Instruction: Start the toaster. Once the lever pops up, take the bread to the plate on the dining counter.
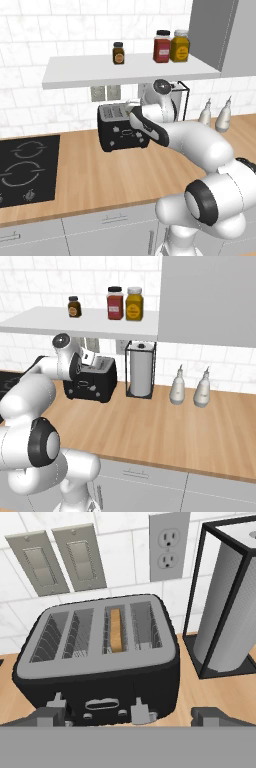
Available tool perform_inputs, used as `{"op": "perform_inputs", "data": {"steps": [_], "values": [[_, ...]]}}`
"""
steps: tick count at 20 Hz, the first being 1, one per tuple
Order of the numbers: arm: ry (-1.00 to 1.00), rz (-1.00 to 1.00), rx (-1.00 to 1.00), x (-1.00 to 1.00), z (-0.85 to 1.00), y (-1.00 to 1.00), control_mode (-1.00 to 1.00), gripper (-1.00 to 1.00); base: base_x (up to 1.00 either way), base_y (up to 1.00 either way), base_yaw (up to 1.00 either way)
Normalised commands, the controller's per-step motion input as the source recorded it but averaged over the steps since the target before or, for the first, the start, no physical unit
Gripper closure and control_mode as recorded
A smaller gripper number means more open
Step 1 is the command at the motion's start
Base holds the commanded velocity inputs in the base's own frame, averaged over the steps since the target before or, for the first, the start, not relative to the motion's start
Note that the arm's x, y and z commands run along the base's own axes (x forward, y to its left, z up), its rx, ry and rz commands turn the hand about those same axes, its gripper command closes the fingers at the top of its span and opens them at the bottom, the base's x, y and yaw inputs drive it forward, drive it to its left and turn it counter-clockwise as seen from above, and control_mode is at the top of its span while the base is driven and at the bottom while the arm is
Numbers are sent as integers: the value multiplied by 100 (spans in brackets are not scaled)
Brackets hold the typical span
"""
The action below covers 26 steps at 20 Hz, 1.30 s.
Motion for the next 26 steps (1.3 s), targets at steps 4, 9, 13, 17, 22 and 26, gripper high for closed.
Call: {"op": "perform_inputs", "data": {"steps": [4,9,13,17,22,26], "values": [[0,0,0,0,0,0,-100,-100,0,0,0],[0,0,0,0,0,0,-100,-100,0,0,0],[0,0,0,0,0,0,-100,-100,0,0,0],[0,0,0,0,0,0,-100,-100,0,0,0],[0,0,0,0,0,0,-100,-100,0,0,0],[0,0,0,0,0,0,-100,-100,0,0,0]]}}
